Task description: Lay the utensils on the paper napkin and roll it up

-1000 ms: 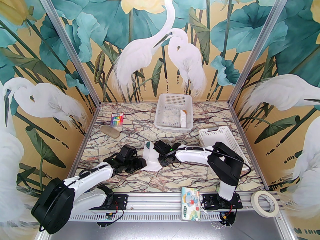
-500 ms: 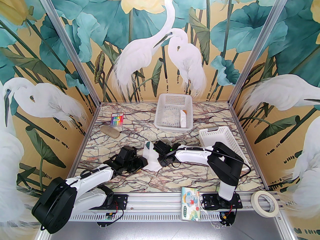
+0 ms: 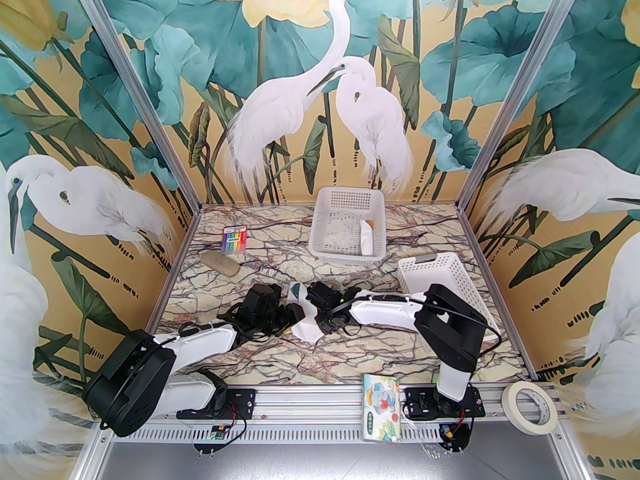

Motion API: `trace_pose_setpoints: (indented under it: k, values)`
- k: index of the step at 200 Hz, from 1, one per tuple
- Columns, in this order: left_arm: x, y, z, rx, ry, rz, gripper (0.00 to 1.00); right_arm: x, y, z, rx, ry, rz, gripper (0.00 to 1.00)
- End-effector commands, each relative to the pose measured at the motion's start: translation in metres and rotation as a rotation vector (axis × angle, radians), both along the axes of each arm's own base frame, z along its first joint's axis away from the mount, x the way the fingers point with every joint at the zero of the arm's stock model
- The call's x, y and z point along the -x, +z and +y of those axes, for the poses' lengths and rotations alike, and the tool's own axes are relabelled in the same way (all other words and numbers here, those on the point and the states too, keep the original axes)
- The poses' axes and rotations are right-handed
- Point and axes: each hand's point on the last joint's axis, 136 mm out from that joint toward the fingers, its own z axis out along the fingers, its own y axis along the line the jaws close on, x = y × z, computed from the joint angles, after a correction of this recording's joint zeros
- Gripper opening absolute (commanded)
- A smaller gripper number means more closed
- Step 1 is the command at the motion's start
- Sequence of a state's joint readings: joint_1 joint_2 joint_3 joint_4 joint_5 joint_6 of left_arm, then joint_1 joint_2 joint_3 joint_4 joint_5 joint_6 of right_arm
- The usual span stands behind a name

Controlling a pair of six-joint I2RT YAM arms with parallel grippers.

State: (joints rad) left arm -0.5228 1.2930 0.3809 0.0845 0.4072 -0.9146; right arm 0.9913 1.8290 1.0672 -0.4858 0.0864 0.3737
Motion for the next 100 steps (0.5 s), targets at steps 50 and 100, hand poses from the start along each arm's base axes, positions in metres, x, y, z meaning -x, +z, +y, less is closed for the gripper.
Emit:
trace_pose_setpoints:
  k: [50, 100]
  values:
    - [-0.004, 0.027, -0.002, 0.034, -0.035, -0.108, 0.65, 0.039, -0.045, -0.018, 0.089, 0.019, 0.145, 0.35]
    - [-0.006, 0.025, -0.011, 0.044, -0.075, -0.056, 0.61, 0.038, -0.045, -0.015, 0.081, 0.018, 0.140, 0.35]
